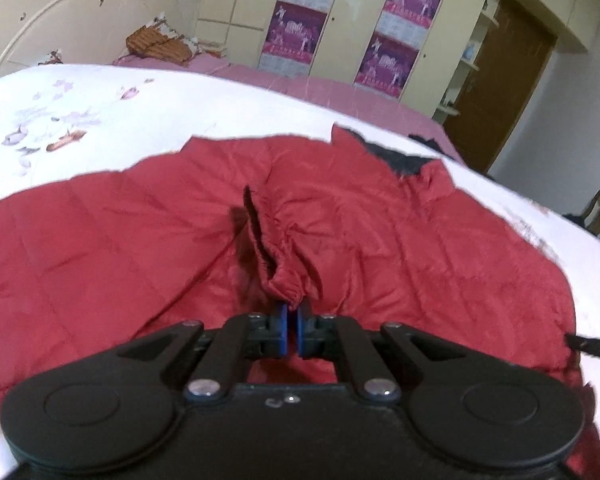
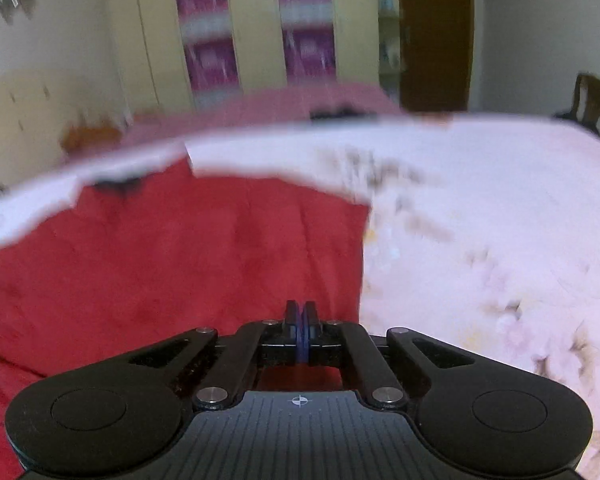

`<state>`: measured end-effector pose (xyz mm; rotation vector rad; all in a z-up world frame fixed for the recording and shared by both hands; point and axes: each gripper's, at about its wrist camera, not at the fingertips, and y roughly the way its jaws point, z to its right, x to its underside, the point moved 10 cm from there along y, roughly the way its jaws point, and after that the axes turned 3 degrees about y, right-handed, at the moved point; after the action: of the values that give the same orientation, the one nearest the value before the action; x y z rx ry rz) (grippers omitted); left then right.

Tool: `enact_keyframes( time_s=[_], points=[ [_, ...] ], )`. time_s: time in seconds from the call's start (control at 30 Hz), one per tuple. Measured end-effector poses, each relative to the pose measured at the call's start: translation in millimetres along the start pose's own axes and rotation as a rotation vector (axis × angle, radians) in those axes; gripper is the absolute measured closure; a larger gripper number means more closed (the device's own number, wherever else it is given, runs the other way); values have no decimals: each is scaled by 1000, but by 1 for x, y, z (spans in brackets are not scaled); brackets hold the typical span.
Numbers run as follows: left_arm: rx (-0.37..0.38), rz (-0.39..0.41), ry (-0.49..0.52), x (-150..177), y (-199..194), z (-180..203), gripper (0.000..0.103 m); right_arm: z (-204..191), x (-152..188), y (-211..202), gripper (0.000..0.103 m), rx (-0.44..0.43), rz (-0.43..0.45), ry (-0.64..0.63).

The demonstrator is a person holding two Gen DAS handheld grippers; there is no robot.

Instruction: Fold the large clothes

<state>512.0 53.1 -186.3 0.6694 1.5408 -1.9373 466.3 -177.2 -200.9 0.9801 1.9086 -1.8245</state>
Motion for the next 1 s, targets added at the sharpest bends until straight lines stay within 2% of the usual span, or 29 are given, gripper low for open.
enact_keyframes(
  time_s=[0.1,0.13,0.17,0.2,0.23,0.3,0.37,0.5,0.57,0.6,0.63,0.73,0.8,0.9,1.0],
  points=[
    [5,-27,16,7,1,0,98,3,-1,-1,103,-17,18,-1],
    [10,-40,22,8,-1,-1,94,4,-3,-5,102,-22,26,7],
    [6,-41,19,6,-6,-3,79,7,-6,-12,102,-34,49,22],
    [-10,-24,22,2,-14,-6,68,9,-12,-22,102,-49,84,38],
    [-35,19,34,-4,-25,-9,52,10,-19,-31,102,-52,115,44],
    [-70,116,55,-19,-46,-10,50,13,-33,-43,102,-57,177,47],
    [-31,143,71,-29,-47,2,52,12,-43,-42,102,-61,196,50],
    [27,76,181,-26,-6,37,52,11,-38,-10,102,-45,119,34],
    [-6,-16,211,-13,24,36,52,16,-21,16,103,-15,31,21],
    [-14,-43,215,-8,32,35,52,17,-21,16,103,-21,39,14],
    [-13,-33,206,-11,30,33,54,18,-24,14,102,-21,32,7],
    [-16,55,197,-27,16,31,51,20,-52,-10,102,-46,141,19],
    [-14,66,198,-34,21,32,51,21,-70,-6,102,-48,162,26],
    [-31,61,211,-40,40,31,51,18,-87,17,102,-36,144,7],
    [-44,37,213,-39,56,24,51,19,-82,50,102,8,49,-12]
  ],
)
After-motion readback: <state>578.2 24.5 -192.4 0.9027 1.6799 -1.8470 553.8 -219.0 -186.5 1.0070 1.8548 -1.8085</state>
